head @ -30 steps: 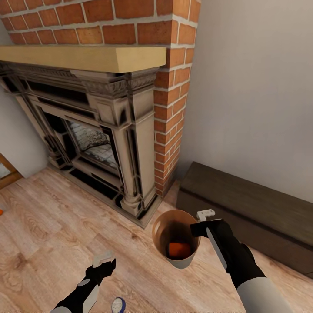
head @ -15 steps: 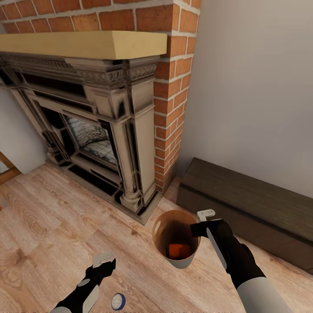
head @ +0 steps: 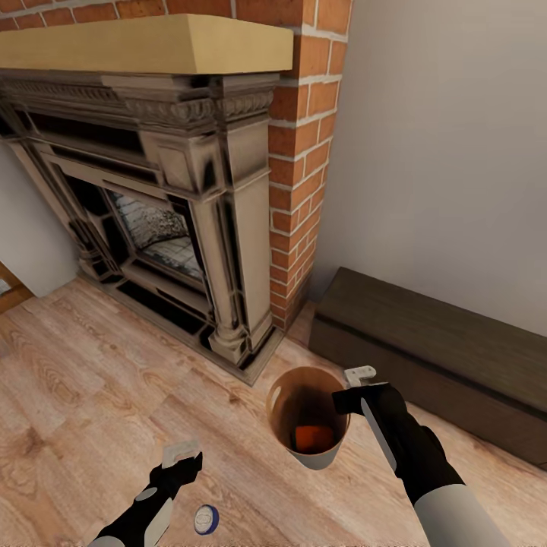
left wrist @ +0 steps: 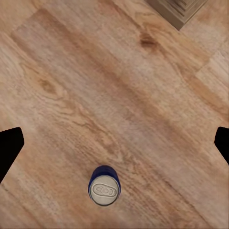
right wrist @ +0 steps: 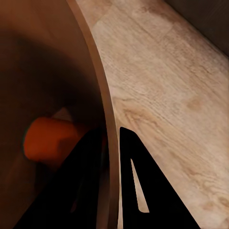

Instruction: Put the three can of soda from the living room inside the tash can in the kitchen.

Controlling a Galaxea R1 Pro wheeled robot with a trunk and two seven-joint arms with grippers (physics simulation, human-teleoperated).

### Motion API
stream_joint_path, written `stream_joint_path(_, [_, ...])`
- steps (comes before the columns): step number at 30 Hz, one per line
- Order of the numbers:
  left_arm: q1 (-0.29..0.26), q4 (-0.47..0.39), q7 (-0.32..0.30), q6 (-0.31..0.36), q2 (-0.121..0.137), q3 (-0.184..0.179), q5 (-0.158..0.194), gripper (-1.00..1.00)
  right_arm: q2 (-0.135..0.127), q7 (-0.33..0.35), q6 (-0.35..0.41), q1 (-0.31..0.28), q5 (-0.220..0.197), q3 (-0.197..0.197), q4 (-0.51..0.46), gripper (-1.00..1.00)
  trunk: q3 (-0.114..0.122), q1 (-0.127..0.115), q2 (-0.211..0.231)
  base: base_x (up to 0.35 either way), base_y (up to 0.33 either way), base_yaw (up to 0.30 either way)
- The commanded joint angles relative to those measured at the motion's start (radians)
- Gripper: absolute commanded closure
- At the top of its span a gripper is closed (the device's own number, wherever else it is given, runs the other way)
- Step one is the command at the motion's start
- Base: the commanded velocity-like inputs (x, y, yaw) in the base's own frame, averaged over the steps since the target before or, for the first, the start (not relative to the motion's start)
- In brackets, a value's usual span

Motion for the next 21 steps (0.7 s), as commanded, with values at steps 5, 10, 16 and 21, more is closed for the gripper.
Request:
stream_joint_path(5, [0.000, 0.000, 0.000, 0.000, 0.000, 0.000, 0.000, -1.00, 0.000, 0.005, 0.000, 0.000, -0.014, 0.000, 0.000, 1.00, -0.024, 0.019, -0.035, 0.000, 0.000, 0.000])
stream_joint_path(10, [0.000, 0.000, 0.000, 0.000, 0.000, 0.000, 0.000, -1.00, 0.000, 0.005, 0.000, 0.000, -0.014, 0.000, -0.001, 1.00, -0.047, 0.038, -0.070, 0.000, 0.000, 0.000])
stream_joint_path(16, [0.000, 0.000, 0.000, 0.000, 0.000, -0.021, 0.000, -1.00, 0.000, 0.005, 0.000, 0.000, -0.014, 0.000, -0.001, 1.00, -0.076, 0.061, -0.112, 0.000, 0.000, 0.000])
stream_joint_path(21, [0.000, 0.000, 0.000, 0.000, 0.000, -0.045, 0.000, -1.00, 0.000, 0.005, 0.000, 0.000, -0.014, 0.000, -0.001, 1.00, -0.099, 0.081, -0.147, 0.000, 0.000, 0.000])
